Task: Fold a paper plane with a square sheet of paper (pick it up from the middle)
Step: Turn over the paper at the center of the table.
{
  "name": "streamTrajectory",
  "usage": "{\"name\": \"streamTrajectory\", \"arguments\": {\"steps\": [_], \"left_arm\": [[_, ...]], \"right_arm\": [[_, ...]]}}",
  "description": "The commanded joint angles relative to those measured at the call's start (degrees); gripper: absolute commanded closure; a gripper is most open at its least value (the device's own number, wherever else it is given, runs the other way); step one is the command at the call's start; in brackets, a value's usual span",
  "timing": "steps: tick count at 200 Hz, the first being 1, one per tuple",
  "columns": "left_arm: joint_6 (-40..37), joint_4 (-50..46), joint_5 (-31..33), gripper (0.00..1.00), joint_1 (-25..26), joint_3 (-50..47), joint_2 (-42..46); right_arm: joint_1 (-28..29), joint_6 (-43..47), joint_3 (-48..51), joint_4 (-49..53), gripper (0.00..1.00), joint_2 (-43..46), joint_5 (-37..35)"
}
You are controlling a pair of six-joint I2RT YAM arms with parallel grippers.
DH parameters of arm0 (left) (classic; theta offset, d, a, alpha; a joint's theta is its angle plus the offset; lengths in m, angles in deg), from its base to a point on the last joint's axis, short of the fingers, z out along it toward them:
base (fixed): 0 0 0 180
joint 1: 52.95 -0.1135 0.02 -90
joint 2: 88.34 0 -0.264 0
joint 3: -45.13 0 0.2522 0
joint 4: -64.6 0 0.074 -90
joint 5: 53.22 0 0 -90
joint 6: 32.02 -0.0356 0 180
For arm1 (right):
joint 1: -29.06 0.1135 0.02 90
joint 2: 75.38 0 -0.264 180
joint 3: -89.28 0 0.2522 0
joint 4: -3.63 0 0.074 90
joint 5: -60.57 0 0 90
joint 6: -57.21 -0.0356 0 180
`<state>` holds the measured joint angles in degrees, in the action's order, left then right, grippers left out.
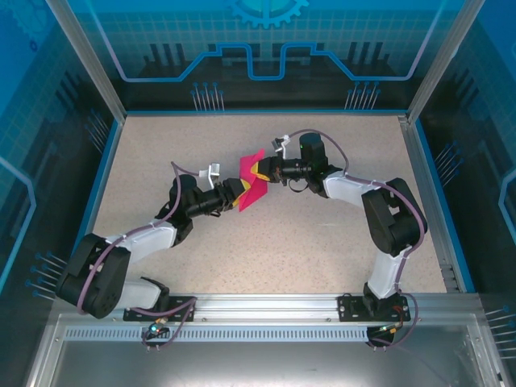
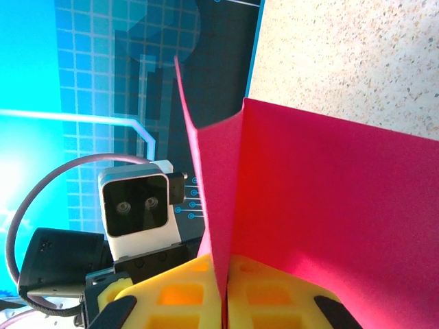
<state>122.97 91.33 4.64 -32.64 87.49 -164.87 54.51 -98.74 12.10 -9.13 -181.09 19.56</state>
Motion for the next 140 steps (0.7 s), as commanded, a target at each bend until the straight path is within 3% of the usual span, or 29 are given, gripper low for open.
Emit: {"name": "streamTrajectory", "arguments": {"steps": [1, 56, 79, 107, 121, 140], "left_arm": [[-1.23, -0.85, 1.47, 0.54, 0.25, -0.08, 0.27], [-1.37, -1.86, 1.46, 0.78, 0.25, 0.5, 0.07], [-1.86, -3.0, 1.5, 0.87, 0.25, 0.71, 0.24], [-5.65, -10.44, 2.41, 0.91, 0.25, 2.18, 1.72], [-10.36, -20.12, 4.77, 0.92, 0.26, 4.6, 3.38], [-20.1, -38.54, 12.76, 0.92, 0.75, 9.4, 6.14]], "right_arm": [[0.1, 2.22, -0.3, 1.79, 0.93, 0.61, 2.44], [0.39, 2.94, -0.04, 2.73, 0.92, 1.03, 2.73], [0.0, 4.2, 0.05, 4.06, 0.87, 1.55, 2.28], [-1.96, 12.02, 0.83, 15.01, 0.61, 5.71, -2.81], [-3.21, 17.73, 1.21, 22.84, 0.51, 9.22, -8.11], [-4.33, 24.09, 1.68, 32.35, 0.4, 13.81, -16.82]]}}
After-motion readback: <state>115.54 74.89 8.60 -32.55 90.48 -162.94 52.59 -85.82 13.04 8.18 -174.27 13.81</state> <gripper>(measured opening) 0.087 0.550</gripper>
